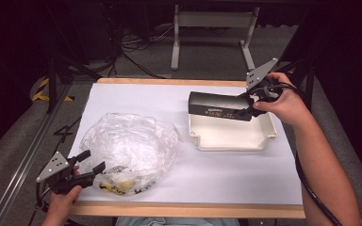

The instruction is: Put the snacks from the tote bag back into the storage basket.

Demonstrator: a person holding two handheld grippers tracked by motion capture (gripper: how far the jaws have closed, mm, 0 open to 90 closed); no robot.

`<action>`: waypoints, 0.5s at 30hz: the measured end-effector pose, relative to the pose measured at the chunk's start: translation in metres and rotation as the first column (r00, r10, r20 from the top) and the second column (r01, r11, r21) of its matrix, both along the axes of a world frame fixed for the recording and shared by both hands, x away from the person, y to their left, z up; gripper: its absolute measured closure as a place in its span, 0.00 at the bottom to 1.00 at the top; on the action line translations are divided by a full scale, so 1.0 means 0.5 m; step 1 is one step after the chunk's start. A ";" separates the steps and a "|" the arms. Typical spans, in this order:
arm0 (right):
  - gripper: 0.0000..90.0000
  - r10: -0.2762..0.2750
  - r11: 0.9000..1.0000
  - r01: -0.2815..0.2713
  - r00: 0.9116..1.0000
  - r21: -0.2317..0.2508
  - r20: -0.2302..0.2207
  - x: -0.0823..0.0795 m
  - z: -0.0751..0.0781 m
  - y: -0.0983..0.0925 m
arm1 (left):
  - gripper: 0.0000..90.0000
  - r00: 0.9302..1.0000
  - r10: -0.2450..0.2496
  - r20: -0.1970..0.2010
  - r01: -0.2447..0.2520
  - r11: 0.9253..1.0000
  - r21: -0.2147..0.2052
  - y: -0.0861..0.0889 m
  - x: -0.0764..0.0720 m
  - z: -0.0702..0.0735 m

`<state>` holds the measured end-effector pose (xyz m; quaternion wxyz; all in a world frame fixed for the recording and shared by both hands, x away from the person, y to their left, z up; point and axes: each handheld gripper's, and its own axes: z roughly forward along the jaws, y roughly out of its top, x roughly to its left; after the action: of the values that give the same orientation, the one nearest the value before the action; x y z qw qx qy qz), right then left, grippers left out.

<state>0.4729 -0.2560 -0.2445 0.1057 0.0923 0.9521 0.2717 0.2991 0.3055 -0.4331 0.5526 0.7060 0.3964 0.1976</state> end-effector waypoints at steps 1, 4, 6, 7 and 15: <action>0.47 -0.004 1.000 0.004 1.000 -0.003 0.002 0.002 -0.001 -0.006 | 0.27 1.000 0.000 -0.001 0.000 1.000 0.000 0.000 0.000 0.000; 0.47 -0.015 1.000 0.015 1.000 -0.003 0.001 0.007 -0.003 -0.017 | 0.27 1.000 0.001 -0.001 -0.001 1.000 0.001 0.000 0.000 0.000; 0.47 -0.025 1.000 0.025 1.000 -0.008 0.003 0.012 -0.004 -0.025 | 0.27 1.000 0.001 -0.001 -0.001 1.000 0.001 0.001 0.000 0.000; 0.47 -0.026 1.000 0.026 1.000 -0.010 0.003 0.014 -0.005 -0.028 | 0.27 1.000 0.002 -0.001 -0.002 1.000 0.002 0.001 0.000 0.000; 0.47 -0.061 0.997 0.060 0.998 -0.053 -0.016 0.034 -0.018 -0.047 | 0.27 1.000 0.004 -0.004 -0.004 1.000 0.003 0.001 0.000 -0.001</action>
<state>0.4901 -0.2794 -0.2534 0.1077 0.1207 0.9566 0.2423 0.2993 0.3058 -0.4335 0.5506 0.7063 0.3986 0.1980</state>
